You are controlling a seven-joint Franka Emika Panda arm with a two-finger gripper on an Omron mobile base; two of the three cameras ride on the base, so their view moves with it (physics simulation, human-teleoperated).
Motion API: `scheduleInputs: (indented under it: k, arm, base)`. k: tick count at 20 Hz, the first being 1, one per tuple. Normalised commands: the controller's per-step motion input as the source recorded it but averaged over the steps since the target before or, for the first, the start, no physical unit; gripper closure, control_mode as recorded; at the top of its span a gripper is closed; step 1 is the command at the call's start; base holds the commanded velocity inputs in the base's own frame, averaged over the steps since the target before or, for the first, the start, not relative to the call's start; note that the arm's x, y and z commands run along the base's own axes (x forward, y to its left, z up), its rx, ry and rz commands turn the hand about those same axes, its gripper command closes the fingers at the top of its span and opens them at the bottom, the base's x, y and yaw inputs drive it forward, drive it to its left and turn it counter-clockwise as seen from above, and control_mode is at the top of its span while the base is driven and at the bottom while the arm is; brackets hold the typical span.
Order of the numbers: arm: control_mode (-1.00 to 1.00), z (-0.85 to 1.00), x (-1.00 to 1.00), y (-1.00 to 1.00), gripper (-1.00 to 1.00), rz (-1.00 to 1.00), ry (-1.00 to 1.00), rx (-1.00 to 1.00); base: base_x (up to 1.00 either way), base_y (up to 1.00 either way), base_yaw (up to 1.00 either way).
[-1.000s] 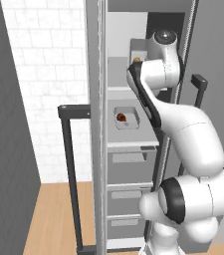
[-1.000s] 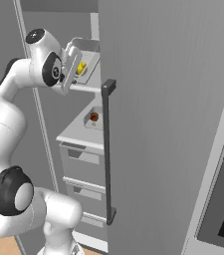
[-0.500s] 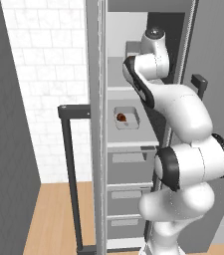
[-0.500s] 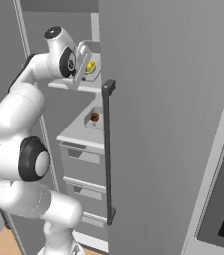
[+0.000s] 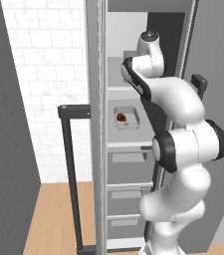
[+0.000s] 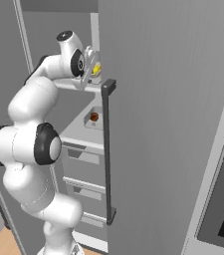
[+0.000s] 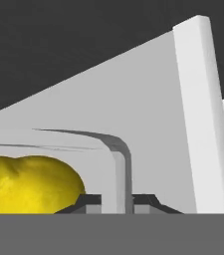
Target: Take the meat container that has the chicken drumstick and place it on the second highest rack of the freezer. Then take the vegetable container that has the sweet potato and lemon and place it on the highest rack of the freezer.
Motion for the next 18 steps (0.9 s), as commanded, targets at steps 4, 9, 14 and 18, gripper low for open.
scheduleInputs:
  k: [4,9,14,18]
  arm:
    - [-1.0,-0.05,0.5,-0.04,1.0,0.0,0.04,0.0]
    - [-1.0,-0.03,0.45,-0.01,1.0,0.0,0.02,0.0]
    - [-1.0,-0.09,0.44,0.0,1.0,0.0,0.0,0.0]
    - [-1.0,-0.19,0.47,-0.01,1.0,0.0,0.0,0.0]
  base:
    - [0.0,0.0,0.0]
    - [0.0,0.0,0.0]
    - [0.0,0.0,0.0]
    - [0.0,0.0,0.0]
